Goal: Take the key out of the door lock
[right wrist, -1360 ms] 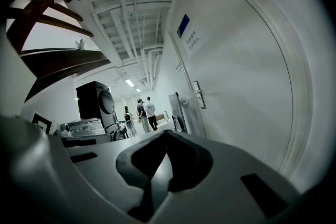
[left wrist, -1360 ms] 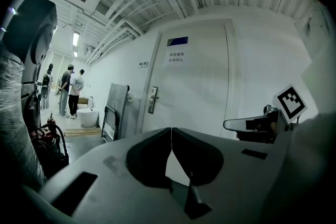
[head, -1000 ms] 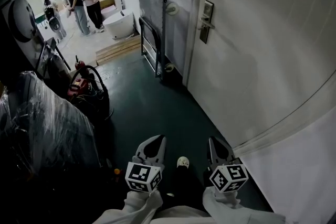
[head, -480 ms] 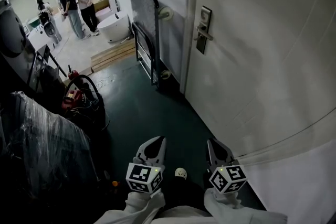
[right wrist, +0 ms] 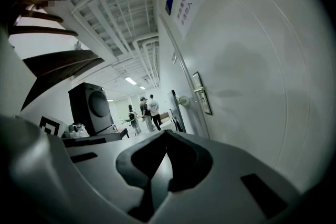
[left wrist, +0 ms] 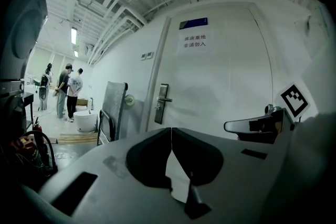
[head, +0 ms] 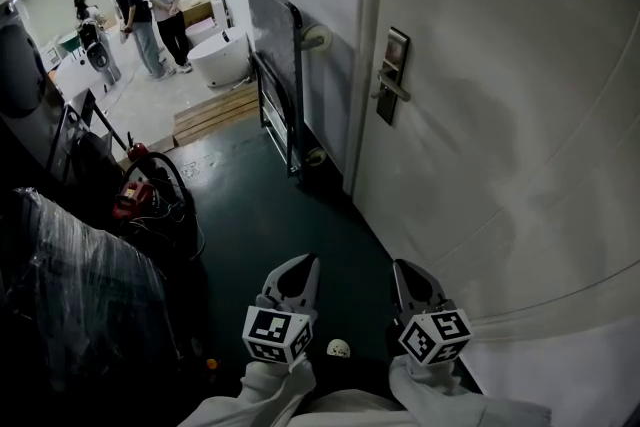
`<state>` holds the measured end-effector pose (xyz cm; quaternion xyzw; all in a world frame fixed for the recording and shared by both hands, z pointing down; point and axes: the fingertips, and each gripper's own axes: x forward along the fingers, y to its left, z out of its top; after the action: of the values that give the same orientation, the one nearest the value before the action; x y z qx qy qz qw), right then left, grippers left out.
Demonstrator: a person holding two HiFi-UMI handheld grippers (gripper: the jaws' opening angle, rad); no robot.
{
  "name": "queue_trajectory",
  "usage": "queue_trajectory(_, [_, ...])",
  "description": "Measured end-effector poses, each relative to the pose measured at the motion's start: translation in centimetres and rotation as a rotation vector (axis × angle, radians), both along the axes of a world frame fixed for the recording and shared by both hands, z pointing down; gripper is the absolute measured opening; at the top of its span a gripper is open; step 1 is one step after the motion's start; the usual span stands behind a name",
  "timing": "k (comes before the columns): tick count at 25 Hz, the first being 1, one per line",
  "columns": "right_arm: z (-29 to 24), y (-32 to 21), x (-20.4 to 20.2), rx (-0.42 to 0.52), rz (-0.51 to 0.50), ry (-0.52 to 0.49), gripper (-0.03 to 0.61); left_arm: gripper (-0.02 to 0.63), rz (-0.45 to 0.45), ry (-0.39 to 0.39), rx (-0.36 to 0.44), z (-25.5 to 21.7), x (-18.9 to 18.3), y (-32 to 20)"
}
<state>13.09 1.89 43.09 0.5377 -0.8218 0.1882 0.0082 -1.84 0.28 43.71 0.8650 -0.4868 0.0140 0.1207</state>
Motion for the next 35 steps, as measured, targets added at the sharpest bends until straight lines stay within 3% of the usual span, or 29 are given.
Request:
queue_trajectory(11, [1.1, -1.4, -0.4, -0.027, -0.021, -0.050, 0.052, 0.014, -0.030, -0.026, -0.022, 0.7, -0.4, -0.7])
queue_trajectory(18, [1.3, -4.8, 0.4, -0.024, 0.007, -0.044, 0.052, 0.014, -0.018, -0.022, -0.012, 0.7, -0.2, -4.2])
queue_trajectory(31, [1.2, -17.0, -1.4, -0.048, 0.047, -0.052, 0.052, 0.014, 0.027, -0.013, -0.018, 0.0, -1.6, -17.3])
queue_trajectory(35, [0.7, -20.9, -1.7, -0.051, 0.088, -0.114, 0.052, 0.014, 0.055, -0.011, -0.017, -0.4, -2.1, -21.6])
